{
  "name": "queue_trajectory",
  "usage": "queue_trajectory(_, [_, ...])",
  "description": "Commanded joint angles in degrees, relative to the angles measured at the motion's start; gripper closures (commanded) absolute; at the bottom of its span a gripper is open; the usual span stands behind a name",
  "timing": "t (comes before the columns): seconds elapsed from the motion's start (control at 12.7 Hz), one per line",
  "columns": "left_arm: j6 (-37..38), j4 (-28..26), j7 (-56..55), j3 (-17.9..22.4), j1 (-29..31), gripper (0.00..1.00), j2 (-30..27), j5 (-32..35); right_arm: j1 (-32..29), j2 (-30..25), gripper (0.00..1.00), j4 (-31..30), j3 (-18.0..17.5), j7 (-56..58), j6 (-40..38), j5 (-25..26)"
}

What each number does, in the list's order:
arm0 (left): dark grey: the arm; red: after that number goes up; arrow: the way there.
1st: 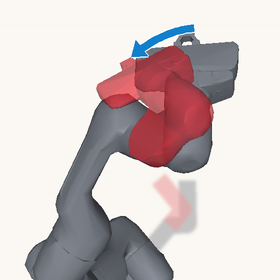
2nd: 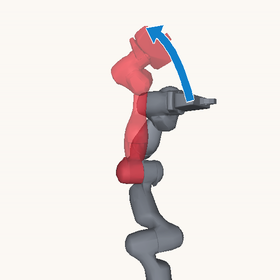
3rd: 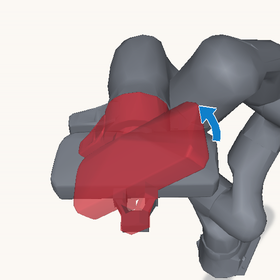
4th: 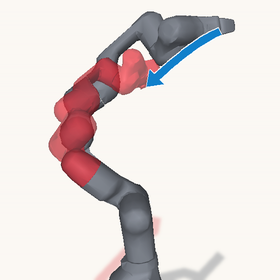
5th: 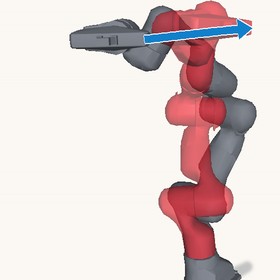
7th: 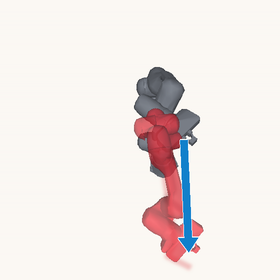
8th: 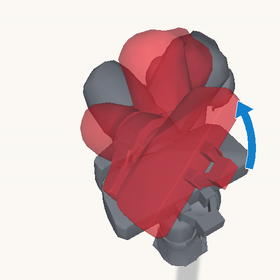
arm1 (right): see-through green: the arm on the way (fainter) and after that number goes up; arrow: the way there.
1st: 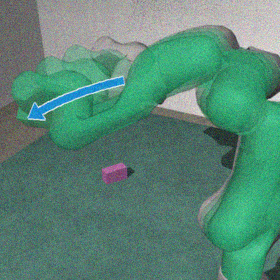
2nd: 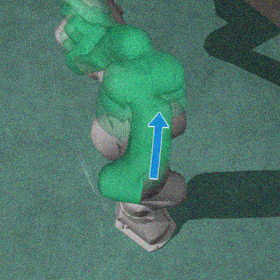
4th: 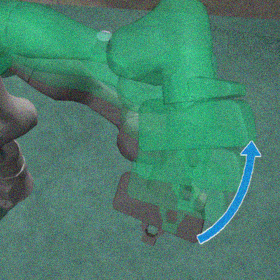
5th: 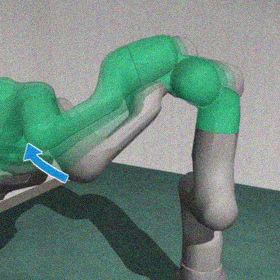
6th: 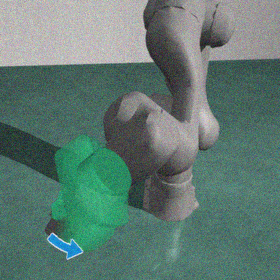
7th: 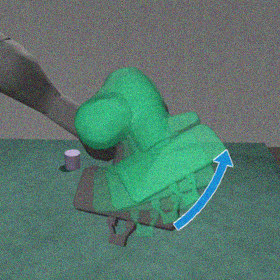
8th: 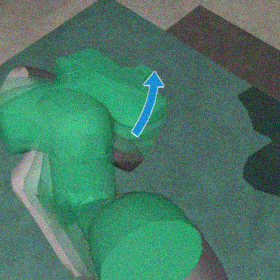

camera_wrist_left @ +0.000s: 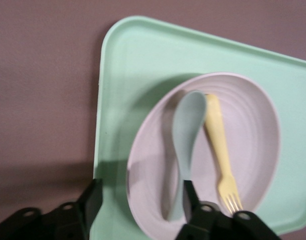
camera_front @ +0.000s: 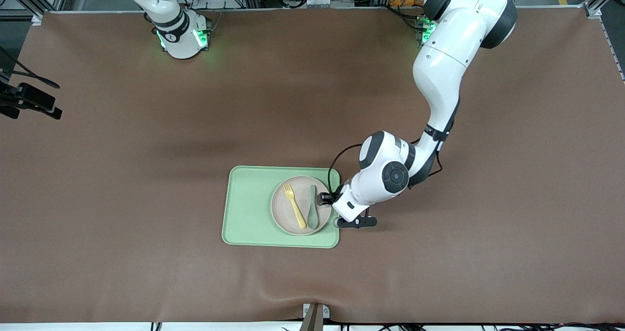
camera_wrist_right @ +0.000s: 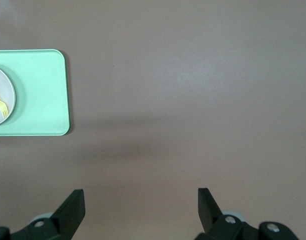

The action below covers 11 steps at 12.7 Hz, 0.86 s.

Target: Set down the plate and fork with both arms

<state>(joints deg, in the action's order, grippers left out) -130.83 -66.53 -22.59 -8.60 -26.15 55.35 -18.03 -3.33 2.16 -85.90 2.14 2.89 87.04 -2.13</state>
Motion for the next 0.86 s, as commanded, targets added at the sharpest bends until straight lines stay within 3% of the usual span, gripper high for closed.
queue_trajectory(0.0, [11.58, -2.47, -0.96, 0.86, 2.4, 0.0, -8.48, 6.04, -1.33, -0.22, 0.0, 0.2, -0.74, 0.98, -0.55, -0.94])
queue_trajectory(0.16, [22.93, -2.47, -3.4, 0.78, 4.43, 0.0, -14.72, 10.02, -1.41, -0.22, 0.0, 0.12, -0.74, 1.07, -0.64, -0.94])
queue_trajectory(0.47, [41.22, -2.38, -4.65, 0.69, 11.01, 0.0, -24.13, 11.78, -1.5, -0.22, 0.0, 0.11, -0.74, 1.07, -0.9, -0.94])
queue_trajectory(0.79, [47.42, -5.35, -3.86, 0.6, 16.64, 0.0, -34.84, 14.51, -1.5, -0.22, 0.0, 0.11, -0.74, 1.07, -0.99, -0.94])
